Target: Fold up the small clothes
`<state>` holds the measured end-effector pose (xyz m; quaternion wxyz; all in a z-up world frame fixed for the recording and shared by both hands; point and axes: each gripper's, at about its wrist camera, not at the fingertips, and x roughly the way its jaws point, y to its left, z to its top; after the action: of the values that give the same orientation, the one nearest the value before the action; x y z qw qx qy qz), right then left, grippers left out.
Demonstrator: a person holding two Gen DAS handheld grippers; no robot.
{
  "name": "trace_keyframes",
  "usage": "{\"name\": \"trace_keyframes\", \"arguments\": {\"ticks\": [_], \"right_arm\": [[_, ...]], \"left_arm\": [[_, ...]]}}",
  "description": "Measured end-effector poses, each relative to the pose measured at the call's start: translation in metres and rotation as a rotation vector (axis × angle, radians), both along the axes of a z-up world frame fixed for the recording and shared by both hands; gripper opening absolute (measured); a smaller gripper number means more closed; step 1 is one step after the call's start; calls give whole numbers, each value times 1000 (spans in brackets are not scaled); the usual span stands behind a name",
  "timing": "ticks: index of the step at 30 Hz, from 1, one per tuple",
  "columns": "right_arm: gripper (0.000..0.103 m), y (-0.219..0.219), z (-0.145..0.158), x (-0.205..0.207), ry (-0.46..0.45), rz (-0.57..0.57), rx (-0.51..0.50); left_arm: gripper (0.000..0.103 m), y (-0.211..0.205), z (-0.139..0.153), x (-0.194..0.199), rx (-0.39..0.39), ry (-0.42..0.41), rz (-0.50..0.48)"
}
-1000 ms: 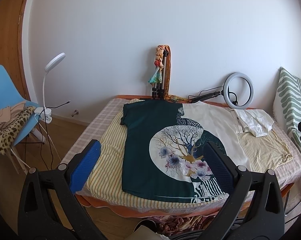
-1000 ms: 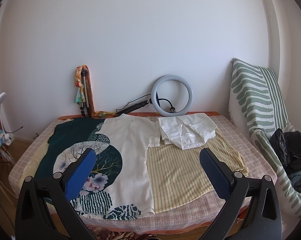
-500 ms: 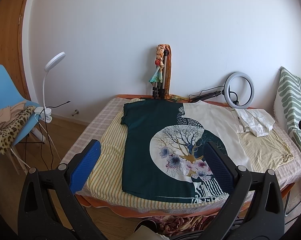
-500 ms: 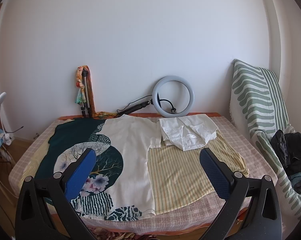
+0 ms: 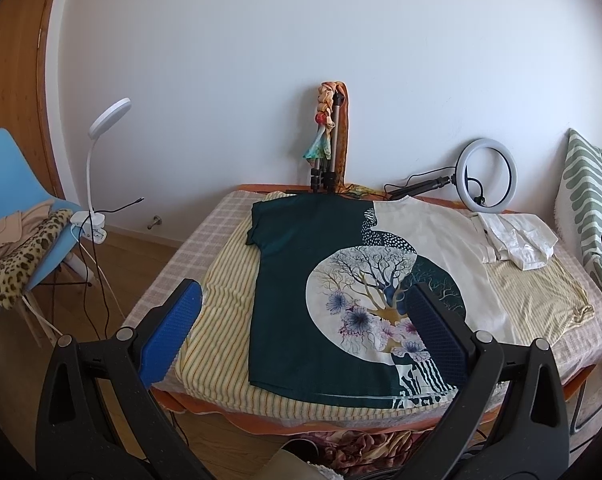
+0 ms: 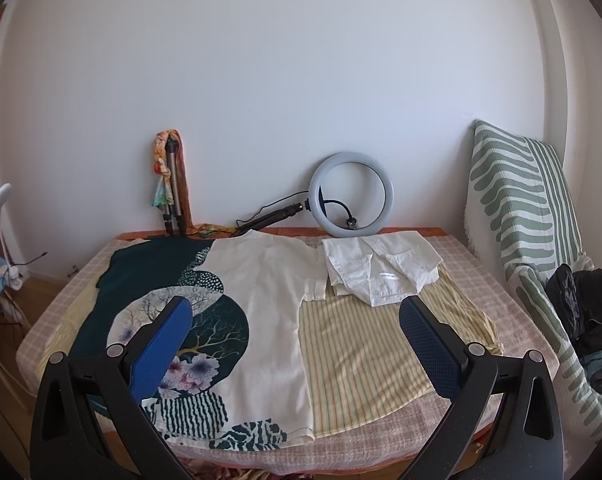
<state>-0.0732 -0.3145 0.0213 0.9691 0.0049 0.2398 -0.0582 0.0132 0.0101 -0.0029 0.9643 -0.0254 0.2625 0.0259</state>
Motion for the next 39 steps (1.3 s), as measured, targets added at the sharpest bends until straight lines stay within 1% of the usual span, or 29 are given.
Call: {"name": "trace_keyframes", "arguments": {"ticks": [10, 14, 17, 21, 23, 26, 27, 28, 29, 31, 33, 35, 37, 39], "right_arm": [[103, 7, -4, 27, 6, 25, -14], [103, 11, -8, 41, 14, 39, -25], [103, 17, -11, 56, 31, 53, -32], [103, 31, -18, 80, 67, 104, -35], [103, 42, -21, 94, 72, 127, -45], [103, 59, -26, 117, 81, 174, -58], [103, 65, -28, 126, 91, 202, -52], [103, 72, -30, 135, 105, 238, -37], [103, 78, -32, 145, 121, 271, -18], [103, 92, -36, 164, 164, 323, 27], [103, 110, -40, 182, 204, 364, 58], [101, 130, -44, 200, 243, 401, 79], [96, 151, -48, 217, 277, 438, 90], [94, 174, -52, 235, 312, 473, 108]], "left_arm": [[103, 3, -16, 16, 22, 35, 10], [103, 10, -21, 21, 22, 25, 30], [103, 26, -28, 27, -2, 37, 55], [103, 48, -41, 33, -38, 59, 80], [102, 61, -49, 33, -60, 62, 84], [94, 80, -64, 37, -85, 90, 101], [90, 88, -73, 40, -107, 115, 104], [85, 95, -81, 42, -132, 139, 96], [82, 100, -88, 43, -158, 159, 88], [69, 109, -106, 47, -206, 206, 75], [64, 113, -121, 52, -241, 241, 57], [63, 114, -138, 55, -274, 279, 30], [61, 115, -154, 59, -302, 311, 7], [58, 113, -164, 63, -326, 334, -13]]}}
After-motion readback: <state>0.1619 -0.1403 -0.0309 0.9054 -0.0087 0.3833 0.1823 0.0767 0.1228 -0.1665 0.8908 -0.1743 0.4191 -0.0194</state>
